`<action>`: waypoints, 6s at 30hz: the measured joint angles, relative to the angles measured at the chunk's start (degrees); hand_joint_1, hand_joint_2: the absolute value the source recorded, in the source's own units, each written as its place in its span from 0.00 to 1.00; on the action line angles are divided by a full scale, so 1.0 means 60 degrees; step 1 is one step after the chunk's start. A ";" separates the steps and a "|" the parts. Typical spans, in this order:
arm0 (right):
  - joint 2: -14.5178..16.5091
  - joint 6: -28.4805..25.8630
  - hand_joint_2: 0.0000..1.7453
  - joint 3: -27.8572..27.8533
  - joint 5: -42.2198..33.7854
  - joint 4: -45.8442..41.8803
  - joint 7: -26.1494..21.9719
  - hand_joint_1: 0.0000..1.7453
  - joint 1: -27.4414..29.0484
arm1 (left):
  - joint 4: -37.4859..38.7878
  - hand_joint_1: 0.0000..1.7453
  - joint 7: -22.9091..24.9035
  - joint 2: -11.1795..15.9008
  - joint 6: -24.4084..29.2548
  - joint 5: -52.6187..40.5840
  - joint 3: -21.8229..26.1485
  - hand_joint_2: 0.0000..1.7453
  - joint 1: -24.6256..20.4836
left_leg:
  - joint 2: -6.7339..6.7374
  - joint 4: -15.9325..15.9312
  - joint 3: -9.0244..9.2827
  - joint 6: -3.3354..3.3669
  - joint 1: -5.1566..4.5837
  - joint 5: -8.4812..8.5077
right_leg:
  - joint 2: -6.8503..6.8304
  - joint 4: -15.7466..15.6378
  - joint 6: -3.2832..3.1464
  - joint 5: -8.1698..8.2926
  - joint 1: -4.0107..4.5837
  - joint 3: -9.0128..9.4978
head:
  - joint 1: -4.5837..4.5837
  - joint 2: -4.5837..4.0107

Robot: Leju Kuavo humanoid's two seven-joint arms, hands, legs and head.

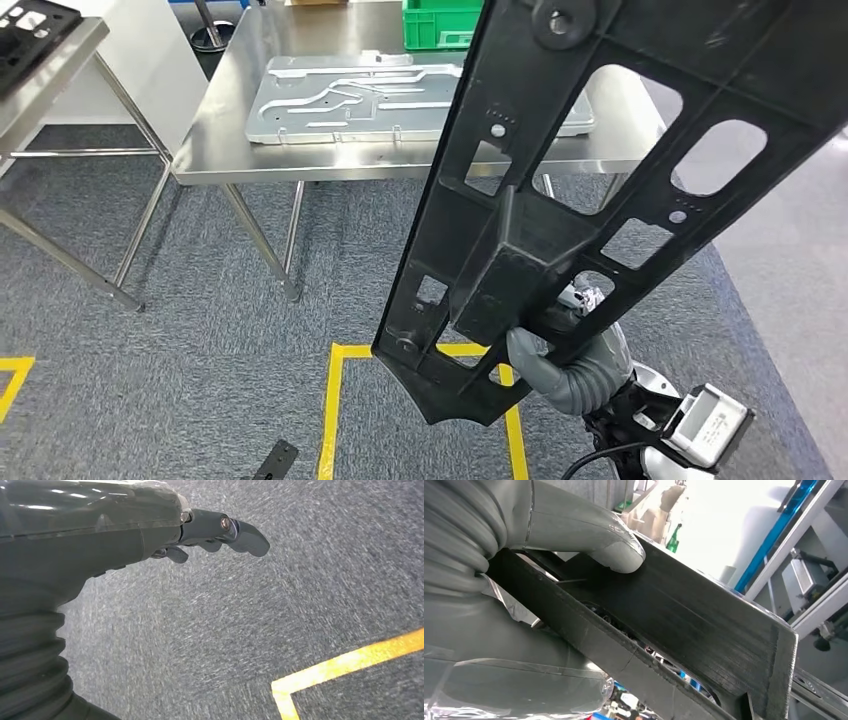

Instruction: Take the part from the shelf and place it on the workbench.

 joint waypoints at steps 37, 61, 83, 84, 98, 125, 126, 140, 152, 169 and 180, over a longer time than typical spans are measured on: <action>-0.0081 0.0033 1.00 0.0041 -0.0204 0.0364 -0.0407 0.96 -0.0096 | 0.0007 0.00 -0.0006 0.0007 -0.0018 0.0055 0.0077 1.00 0.0019 | 0.0059 -0.2372 0.0410 0.0114 -0.0040 0.1842 | 0.0253 0.0043 0.0164 -0.0302 0.0010 0.0318 | 0.0005 0.0000; -0.0189 -0.0117 1.00 0.0015 -0.0178 0.0414 -0.0582 0.96 0.0038 | 0.0011 0.00 0.0047 0.0006 -0.0109 -0.0099 0.0080 1.00 -0.0136 | 0.0018 -0.0841 0.0451 -0.0065 0.0011 0.0329 | 0.0243 -0.0035 -0.0031 0.0329 -0.0020 -0.0320 | 0.0005 0.0000; -0.0214 -0.0086 1.00 -0.0004 -0.0187 0.0613 -0.0587 0.96 -0.0141 | 0.0015 0.00 0.0013 -0.0001 -0.0109 -0.0035 0.0091 1.00 -0.0075 | -0.0026 -0.2559 0.1154 0.0352 -0.0013 0.1373 | 0.0262 0.0640 0.0315 0.0335 0.0019 -0.0652 | 0.0008 0.0000; -0.0216 -0.0087 1.00 -0.0004 -0.0192 0.0620 -0.0591 0.96 -0.0176 | 0.0015 0.00 0.0011 -0.0005 -0.0109 -0.0042 0.0091 1.00 -0.0083 | -0.0029 -0.2548 0.1170 0.0306 -0.0028 0.1328 | 0.0266 0.0309 0.0282 0.0395 0.0042 -0.0515 | 0.0007 0.0000; -0.0227 -0.0107 1.00 -0.0011 -0.0230 0.0710 -0.0675 0.96 -0.0259 | 0.0018 0.00 0.0044 -0.0005 -0.0119 -0.0139 0.0077 1.00 -0.0162 | 0.0032 -0.1766 0.0328 -0.0003 0.0039 0.1739 | 0.0296 0.0022 0.0096 -0.0276 -0.0017 0.0354 | 0.0005 0.0000; -0.1132 0.0079 1.00 -0.0629 -0.0382 0.1248 0.0371 0.96 -0.2449 | 0.0029 0.00 -0.0156 -0.0046 -0.0348 -0.0113 0.0057 1.00 -0.0216 | 0.0026 0.0058 -0.0009 -0.0027 0.0025 0.0051 | 0.0336 0.0124 -0.0063 0.0410 0.0040 -0.0508 | -0.0007 0.0000; -0.1277 0.0040 1.00 -0.0695 -0.0282 0.1473 0.0531 0.96 -0.2948 | 0.0029 0.00 -0.0145 -0.0046 -0.0357 -0.0098 0.0058 1.00 -0.0218 | 0.0027 -0.0252 0.0021 -0.0003 0.0026 0.0358 | 0.0350 0.0127 -0.0054 0.0400 0.0045 -0.0483 | -0.0007 0.0000; -0.2849 -0.2802 1.00 0.0514 0.5802 0.6321 0.1376 0.96 -0.8895 | 0.0029 0.00 -0.0133 -0.0047 -0.0342 -0.0243 -0.0026 1.00 -0.0260 | 0.0007 -0.2625 0.0720 0.0487 -0.0016 0.1817 | 0.0276 0.2797 0.0459 -0.0769 -0.0023 -0.1728 | -0.0003 0.0000; -0.2736 -0.5912 1.00 0.2358 0.9390 1.0604 0.1862 0.96 -0.8900 | 0.0029 0.00 -0.0190 -0.0076 -0.0432 -0.0371 -0.0286 1.00 -0.0363 | 0.0016 -0.1492 0.0269 0.0031 -0.0015 0.1092 | 0.0235 0.0054 0.0069 0.0454 -0.0034 -0.0491 | -0.0003 0.0000; -0.1724 -0.6473 0.00 0.3195 1.0390 1.2938 0.2340 0.00 -0.7455 | 0.0029 0.00 -0.0529 -0.0034 -0.0700 -0.0311 -0.0356 0.75 -0.0258 | 0.0027 -0.2752 0.0552 0.0517 -0.0029 0.2047 | 0.0273 0.2097 0.0434 -0.0754 -0.0004 -0.1363 | -0.0002 0.0000; -0.1694 -0.6252 0.00 0.3232 1.0849 1.3185 0.2648 0.00 -0.7630 | 0.0029 0.00 -0.0434 -0.0027 -0.0665 -0.0041 -0.0350 0.00 -0.0263 | 0.0005 -0.2397 0.0527 0.0118 -0.0002 0.1768 | 0.0293 0.0227 0.0264 0.0467 -0.0081 -0.0631 | -0.0002 0.0000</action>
